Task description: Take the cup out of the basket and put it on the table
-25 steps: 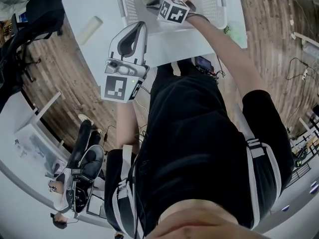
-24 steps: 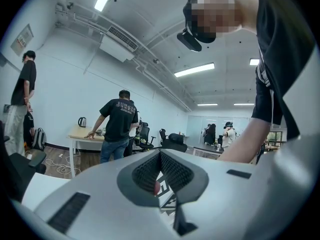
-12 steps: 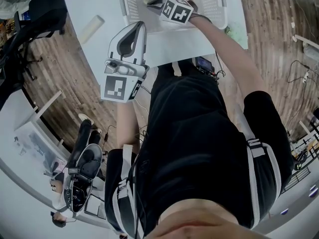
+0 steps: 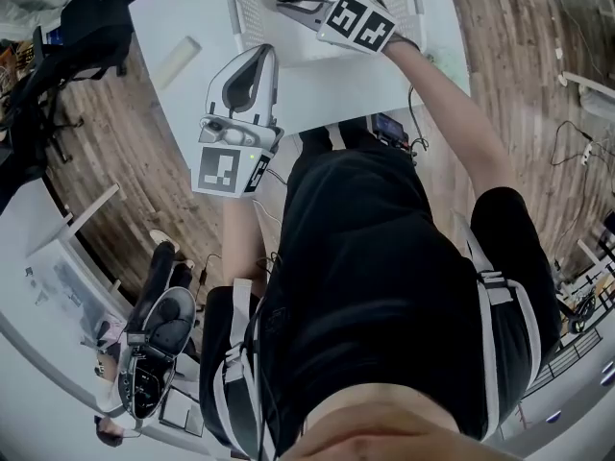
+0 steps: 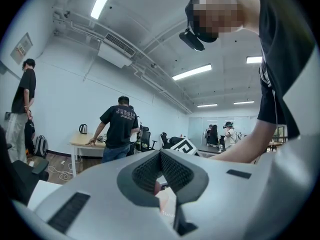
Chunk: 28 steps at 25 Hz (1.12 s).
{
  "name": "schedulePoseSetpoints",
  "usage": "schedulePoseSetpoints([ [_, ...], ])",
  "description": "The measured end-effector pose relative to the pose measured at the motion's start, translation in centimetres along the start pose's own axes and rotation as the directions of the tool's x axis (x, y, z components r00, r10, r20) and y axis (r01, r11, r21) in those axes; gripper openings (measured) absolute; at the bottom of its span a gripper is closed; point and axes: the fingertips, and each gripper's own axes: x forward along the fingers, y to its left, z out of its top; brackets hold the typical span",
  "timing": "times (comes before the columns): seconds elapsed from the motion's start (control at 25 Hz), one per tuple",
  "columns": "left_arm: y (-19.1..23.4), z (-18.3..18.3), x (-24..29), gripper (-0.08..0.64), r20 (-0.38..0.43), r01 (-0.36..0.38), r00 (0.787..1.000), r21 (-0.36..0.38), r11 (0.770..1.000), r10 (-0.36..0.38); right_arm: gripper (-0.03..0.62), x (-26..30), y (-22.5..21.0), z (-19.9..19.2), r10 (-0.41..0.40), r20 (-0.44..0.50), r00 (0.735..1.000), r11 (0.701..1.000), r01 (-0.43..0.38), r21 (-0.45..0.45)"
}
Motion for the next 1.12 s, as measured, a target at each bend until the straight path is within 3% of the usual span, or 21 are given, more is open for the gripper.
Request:
schedulePoseSetpoints([
  [0.24,-1.3,1.2,-0.6,0.017,0.023,0.001,1.0,0.019,1.0,-0.002,0.032,-6.0,1.0,5.6,-0.049,0.097,0.994,0.998,0.052,-0.027],
  [0.48,-2.5,1.8,-1.1,0.017,0.036,0.002,0.999,0.031,1.0,-0.003,0.032,-11.6,2.8,8.6,-0.084,0.171,0.982,0.996,0.09,-0.028],
  [0.88,-5.0,1.1,-1.8,0.017,0.044,0.016,0.999,0.024,1.0,-0.017,0.032,-18.0,6.4,7.2,-0.166,0.249,0.954,0.986,0.152,0.075],
  [1.12,-6.4,0.5,-1.7,0.017,0.028,0.027,0.999,0.025,0.999,-0.028,0.032,-19.8,8.8,6.9,-0.155,0.308,0.939,0.988,0.145,0.053],
])
